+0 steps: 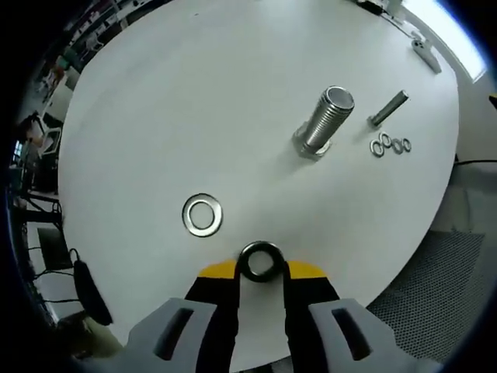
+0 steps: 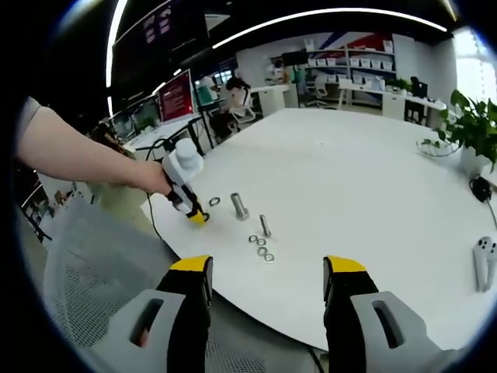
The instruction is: Place the washer onto the threaded stud by aligning its center hole with the stud, sliding it down to the base, and recovering from edge contact or off-axis alignment until the washer reaches the visible bottom stop.
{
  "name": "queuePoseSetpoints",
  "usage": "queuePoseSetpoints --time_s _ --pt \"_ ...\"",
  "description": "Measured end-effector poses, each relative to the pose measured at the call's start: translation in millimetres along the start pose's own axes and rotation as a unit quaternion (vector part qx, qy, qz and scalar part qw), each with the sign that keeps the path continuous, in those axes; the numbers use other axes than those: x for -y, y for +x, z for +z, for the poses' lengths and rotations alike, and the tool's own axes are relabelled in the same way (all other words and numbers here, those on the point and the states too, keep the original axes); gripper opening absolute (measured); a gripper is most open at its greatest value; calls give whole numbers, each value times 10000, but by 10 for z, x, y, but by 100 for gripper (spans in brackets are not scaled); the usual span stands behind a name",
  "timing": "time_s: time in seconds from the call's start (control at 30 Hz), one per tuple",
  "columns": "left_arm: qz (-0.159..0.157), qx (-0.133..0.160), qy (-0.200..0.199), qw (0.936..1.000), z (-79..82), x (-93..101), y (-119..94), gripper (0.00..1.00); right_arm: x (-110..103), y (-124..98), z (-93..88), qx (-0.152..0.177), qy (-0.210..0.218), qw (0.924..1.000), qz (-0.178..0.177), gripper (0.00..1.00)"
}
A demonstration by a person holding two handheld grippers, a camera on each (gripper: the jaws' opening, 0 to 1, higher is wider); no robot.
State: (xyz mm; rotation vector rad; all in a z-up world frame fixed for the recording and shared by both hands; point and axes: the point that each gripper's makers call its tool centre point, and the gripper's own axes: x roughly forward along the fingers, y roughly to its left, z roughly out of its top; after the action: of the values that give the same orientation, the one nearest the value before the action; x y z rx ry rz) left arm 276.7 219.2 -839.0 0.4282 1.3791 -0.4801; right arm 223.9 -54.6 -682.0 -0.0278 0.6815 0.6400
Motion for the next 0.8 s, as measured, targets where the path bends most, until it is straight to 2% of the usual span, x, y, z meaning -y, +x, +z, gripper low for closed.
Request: queuePoseSetpoints --time_s 0.2,0.27,0.53,0.73,0.8 --pt "-73 -32 145 9999 4 66 -10 19 8 -5 9 32 37 10000 -4 60" --pt "-15 -50 283 9996 0 62 -7 19 14 -6 13 49 68 10000 -9 60" --pt "-27 -66 426 9991 77 48 -33 19 11 -10 21 66 57 10000 -3 60" --pt "-54 143 421 9990 239 12 -164 19 0 -6 26 67 -28 10000 -3 60" --pt "-159 269 319 9990 305 28 -207 19 1 -6 18 53 3 10000 -6 60"
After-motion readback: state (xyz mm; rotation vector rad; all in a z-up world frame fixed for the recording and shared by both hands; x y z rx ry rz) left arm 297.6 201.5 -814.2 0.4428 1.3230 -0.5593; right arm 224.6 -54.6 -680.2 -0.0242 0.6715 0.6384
